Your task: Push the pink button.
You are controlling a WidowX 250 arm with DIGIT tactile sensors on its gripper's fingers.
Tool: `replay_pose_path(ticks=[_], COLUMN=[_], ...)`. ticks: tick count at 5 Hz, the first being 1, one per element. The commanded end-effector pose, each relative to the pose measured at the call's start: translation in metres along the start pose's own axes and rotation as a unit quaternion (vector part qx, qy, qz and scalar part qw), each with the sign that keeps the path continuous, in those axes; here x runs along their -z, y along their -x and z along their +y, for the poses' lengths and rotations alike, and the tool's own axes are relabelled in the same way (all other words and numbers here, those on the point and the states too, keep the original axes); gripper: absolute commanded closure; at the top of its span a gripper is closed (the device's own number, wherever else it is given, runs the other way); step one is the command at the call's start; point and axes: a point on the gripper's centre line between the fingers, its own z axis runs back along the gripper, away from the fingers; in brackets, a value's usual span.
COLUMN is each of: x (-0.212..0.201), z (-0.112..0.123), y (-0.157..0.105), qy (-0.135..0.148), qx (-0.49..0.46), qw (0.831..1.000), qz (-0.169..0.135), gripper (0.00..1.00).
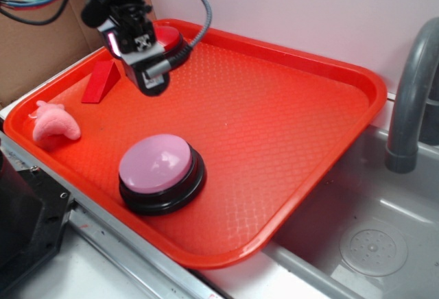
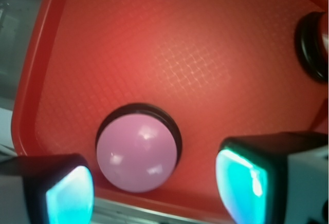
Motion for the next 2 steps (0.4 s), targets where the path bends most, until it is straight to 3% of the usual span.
replay_pose_path(ticks=[1,2], x=[-0.0342,-0.0391], z=[-0.0019,-0.0024], y=[0.0034,0.0082], qy=[-0.012,-0.012], qx=[0.000,-0.007], qw=[1.000,1.000], qz=[-0.027,-0.024], gripper=[0.00,0.00])
